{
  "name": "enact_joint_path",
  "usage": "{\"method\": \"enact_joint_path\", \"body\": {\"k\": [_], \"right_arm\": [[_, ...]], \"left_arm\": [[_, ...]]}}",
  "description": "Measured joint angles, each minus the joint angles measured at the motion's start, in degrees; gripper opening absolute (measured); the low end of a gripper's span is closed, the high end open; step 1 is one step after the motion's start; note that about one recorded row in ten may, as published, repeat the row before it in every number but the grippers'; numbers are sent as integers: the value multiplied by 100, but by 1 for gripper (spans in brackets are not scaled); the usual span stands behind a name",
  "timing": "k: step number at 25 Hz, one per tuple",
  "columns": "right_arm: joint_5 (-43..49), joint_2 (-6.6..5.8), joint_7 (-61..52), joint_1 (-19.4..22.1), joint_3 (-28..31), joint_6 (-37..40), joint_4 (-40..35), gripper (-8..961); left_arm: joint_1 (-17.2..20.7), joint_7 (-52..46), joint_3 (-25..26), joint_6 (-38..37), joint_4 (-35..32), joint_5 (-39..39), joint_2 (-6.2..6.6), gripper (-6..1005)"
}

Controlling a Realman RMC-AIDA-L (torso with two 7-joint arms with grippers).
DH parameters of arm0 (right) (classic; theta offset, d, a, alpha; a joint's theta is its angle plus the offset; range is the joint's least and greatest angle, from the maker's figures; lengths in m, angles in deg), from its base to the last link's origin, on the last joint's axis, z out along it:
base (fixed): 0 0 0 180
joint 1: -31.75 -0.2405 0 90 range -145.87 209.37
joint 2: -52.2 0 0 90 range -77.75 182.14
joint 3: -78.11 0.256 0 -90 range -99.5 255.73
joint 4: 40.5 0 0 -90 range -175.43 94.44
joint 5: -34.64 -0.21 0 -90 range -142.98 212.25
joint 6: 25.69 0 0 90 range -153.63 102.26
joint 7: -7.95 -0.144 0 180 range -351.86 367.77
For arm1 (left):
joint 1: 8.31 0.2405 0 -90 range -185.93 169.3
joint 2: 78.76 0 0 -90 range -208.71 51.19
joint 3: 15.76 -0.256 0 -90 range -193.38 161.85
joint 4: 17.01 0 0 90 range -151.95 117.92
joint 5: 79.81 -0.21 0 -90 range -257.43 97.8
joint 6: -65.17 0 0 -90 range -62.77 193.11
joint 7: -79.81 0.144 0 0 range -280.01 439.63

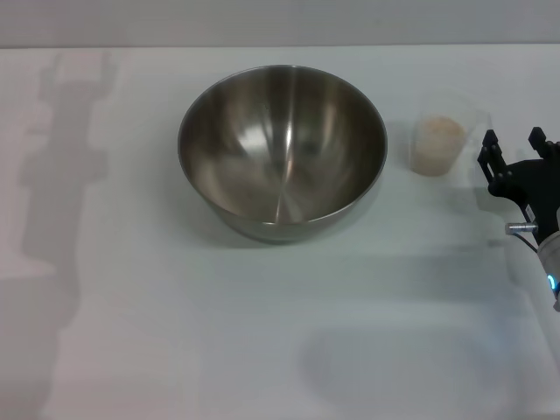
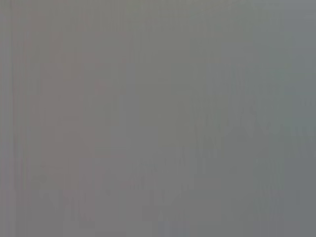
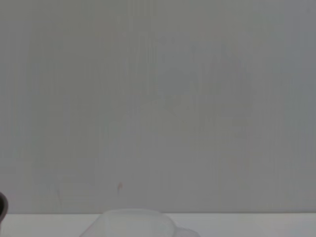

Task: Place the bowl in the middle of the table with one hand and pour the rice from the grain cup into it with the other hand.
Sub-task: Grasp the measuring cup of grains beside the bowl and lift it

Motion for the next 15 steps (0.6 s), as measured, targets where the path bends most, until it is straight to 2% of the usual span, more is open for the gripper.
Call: {"method": "enact_joint_path", "body": {"k": [15], "right_arm": [[0,1,0,-154,-15,-134,-115,527]], "left_arm": [[-28,6,0,-69,9,0,0,792]]}}
